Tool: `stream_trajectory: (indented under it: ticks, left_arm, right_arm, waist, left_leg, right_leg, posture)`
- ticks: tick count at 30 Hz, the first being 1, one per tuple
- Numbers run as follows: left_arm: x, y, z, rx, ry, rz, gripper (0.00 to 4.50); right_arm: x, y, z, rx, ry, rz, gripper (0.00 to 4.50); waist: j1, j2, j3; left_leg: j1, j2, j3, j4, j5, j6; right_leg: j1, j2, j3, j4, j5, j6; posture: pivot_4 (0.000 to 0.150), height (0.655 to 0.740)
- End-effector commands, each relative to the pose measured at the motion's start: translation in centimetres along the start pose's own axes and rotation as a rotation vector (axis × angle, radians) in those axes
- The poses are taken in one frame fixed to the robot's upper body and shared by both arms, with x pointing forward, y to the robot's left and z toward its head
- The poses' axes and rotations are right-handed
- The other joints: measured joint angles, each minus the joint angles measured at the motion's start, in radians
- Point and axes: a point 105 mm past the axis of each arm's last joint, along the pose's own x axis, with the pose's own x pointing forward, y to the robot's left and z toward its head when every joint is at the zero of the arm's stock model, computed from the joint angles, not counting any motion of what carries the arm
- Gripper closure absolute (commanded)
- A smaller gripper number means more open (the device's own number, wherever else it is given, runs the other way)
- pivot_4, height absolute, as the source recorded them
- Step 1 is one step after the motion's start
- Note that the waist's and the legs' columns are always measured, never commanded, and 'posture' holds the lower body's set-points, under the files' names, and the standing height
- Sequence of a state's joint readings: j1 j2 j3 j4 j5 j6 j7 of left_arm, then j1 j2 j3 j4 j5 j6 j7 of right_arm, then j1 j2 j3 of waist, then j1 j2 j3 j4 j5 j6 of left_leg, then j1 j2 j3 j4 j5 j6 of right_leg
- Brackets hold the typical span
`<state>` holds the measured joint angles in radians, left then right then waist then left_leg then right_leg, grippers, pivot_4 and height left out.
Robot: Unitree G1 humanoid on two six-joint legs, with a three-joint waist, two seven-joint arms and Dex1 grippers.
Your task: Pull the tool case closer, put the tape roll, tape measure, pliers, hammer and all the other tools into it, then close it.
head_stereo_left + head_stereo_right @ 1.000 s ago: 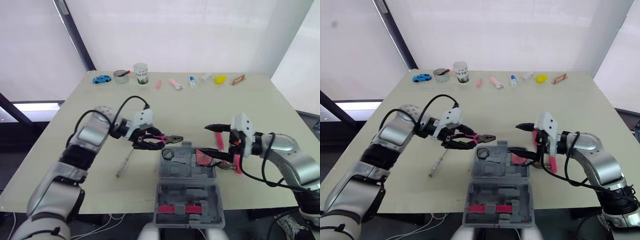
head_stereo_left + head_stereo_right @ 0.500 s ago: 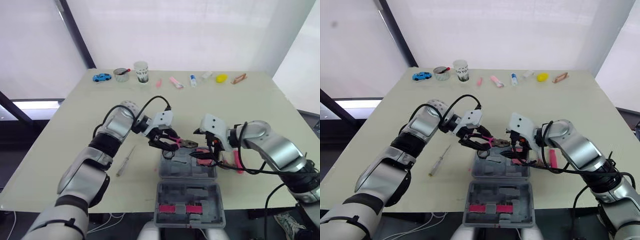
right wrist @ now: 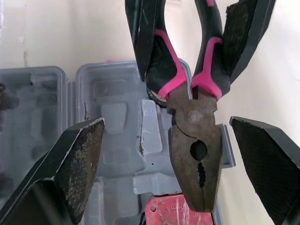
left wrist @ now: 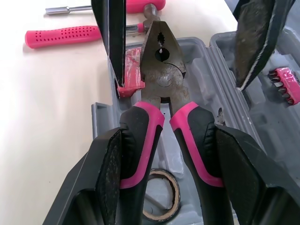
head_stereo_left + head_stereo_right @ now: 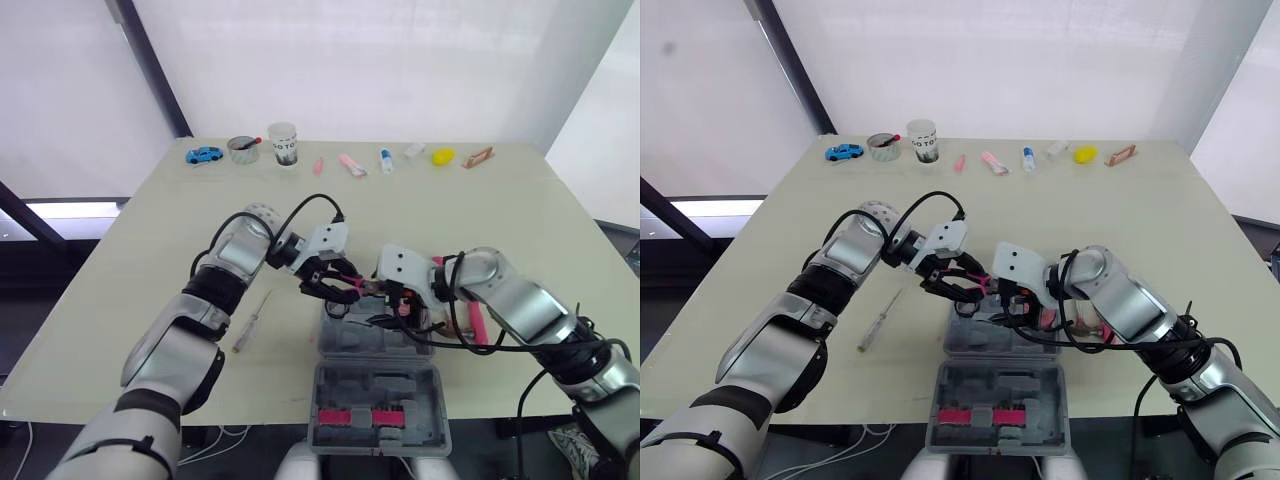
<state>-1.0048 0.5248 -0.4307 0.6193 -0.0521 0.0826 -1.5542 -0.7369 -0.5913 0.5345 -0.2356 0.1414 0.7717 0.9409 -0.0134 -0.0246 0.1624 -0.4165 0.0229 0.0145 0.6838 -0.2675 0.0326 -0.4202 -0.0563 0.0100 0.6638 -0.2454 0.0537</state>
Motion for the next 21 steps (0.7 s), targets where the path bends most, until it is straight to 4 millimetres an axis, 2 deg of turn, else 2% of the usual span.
stream_trajectory:
  ticks: [1, 12, 14, 16, 20, 21]
  left_arm:
    - [-1.01, 0.08, 1.49, 0.047, -0.039, -0.009, 2.04]
    - [-0.86, 0.1, 1.84, 0.016, -0.077, -0.004, 2.04]
    - [-0.82, 0.1, 1.77, 0.013, -0.075, -0.003, 2.04]
    - [-0.79, 0.07, 1.69, 0.01, -0.074, -0.004, 2.04]
    - [-0.59, -0.15, 1.68, -0.003, -0.082, -0.014, 2.04]
    - [-0.53, -0.25, 1.69, -0.003, -0.081, -0.019, 2.04]
  right_arm:
    - [-0.32, -0.22, 1.18, -0.06, -0.027, -0.003, 0.0]
    - [-0.31, -0.15, 0.74, -0.07, -0.017, 0.001, 0.0]
    - [-0.32, -0.14, 0.86, -0.067, -0.025, 0.001, 0.51]
    - [-0.32, -0.18, 1.01, -0.066, -0.031, -0.001, 1.23]
    - [-0.22, -0.33, 1.31, -0.065, -0.042, -0.007, 3.19]
    - [-0.2, -0.36, 1.35, -0.064, -0.044, -0.008, 3.52]
  waist:
    - [0.0, 0.0, 0.0]
    - [0.0, 0.0, 0.0]
    - [0.0, 0.0, 0.0]
    - [0.0, 0.0, 0.0]
    - [0.0, 0.0, 0.0]
    - [0.0, 0.0, 0.0]
  left_leg:
    - [0.0, 0.0, 0.0, 0.0, 0.0, 0.0]
    - [0.0, 0.0, 0.0, 0.0, 0.0, 0.0]
    - [0.0, 0.0, 0.0, 0.0, 0.0, 0.0]
    - [0.0, 0.0, 0.0, 0.0, 0.0, 0.0]
    - [0.0, 0.0, 0.0, 0.0, 0.0, 0.0]
    - [0.0, 0.0, 0.0, 0.0, 0.0, 0.0]
  right_leg:
    - [0.0, 0.0, 0.0, 0.0, 0.0, 0.0]
    - [0.0, 0.0, 0.0, 0.0, 0.0, 0.0]
    - [0.0, 0.0, 0.0, 0.0, 0.0, 0.0]
    - [0.0, 0.0, 0.0, 0.0, 0.0, 0.0]
    - [0.0, 0.0, 0.0, 0.0, 0.0, 0.0]
    - [0.0, 0.0, 0.0, 0.0, 0.0, 0.0]
  posture:
    - [0.15, 0.74]
    - [0.15, 0.74]
    - [0.15, 0.74]
    - [0.15, 0.74]
    - [0.15, 0.74]
    - [0.15, 0.74]
